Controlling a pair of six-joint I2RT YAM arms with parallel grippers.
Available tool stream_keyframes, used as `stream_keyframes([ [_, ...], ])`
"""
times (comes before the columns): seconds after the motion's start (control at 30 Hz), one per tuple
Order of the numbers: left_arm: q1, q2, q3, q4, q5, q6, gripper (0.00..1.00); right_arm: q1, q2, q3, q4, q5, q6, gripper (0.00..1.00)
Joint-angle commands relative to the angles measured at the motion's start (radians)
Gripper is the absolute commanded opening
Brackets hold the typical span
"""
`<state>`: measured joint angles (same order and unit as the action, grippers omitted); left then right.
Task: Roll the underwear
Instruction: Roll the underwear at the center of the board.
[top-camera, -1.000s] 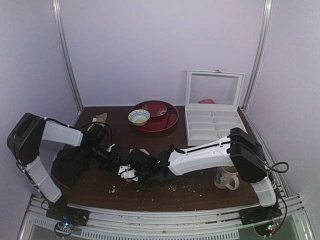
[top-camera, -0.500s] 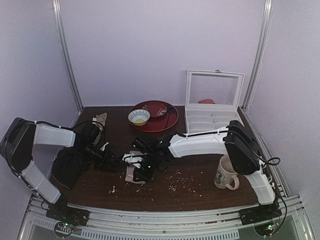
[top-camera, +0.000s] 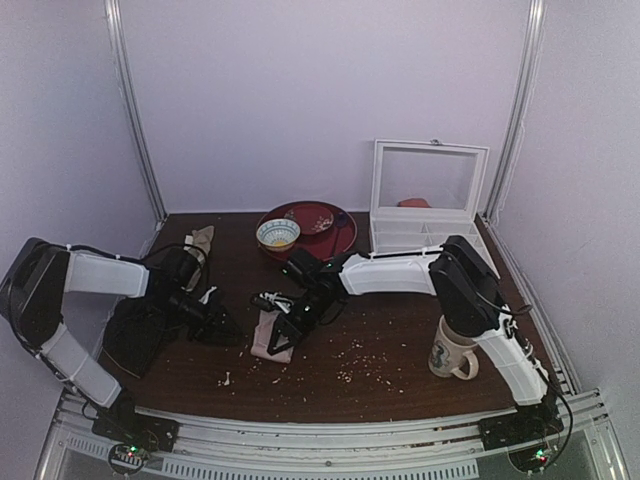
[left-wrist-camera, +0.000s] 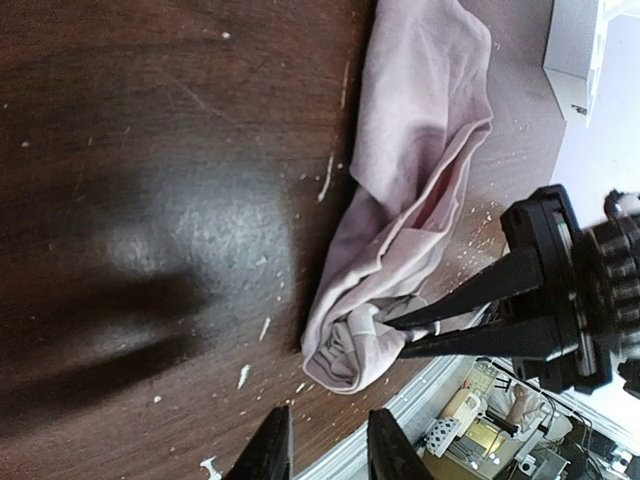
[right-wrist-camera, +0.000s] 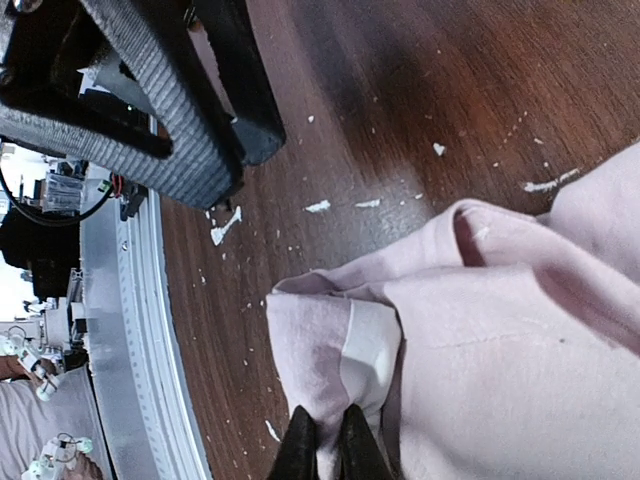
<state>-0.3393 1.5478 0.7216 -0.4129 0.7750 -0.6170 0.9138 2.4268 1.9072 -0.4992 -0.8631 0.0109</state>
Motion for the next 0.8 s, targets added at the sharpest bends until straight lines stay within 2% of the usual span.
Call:
stream_keyframes([
  [0.0,-0.020,-0.011,-0.016,0.072,0.005,0.015,0.37,-0.016,0.064,0.064,-0.114,-0.071,0.053,0.00],
  [0.3,-0.086,0.022,-0.024,0.174,0.009,-0.001,0.37,-0.028,0.142,0.175,-0.212,-0.097,0.092,0.00],
  [0.77,-0.101,0.049,-0.023,0.206,-0.012,-0.005,0.37,-0.067,0.158,0.130,-0.134,-0.139,0.216,0.00],
])
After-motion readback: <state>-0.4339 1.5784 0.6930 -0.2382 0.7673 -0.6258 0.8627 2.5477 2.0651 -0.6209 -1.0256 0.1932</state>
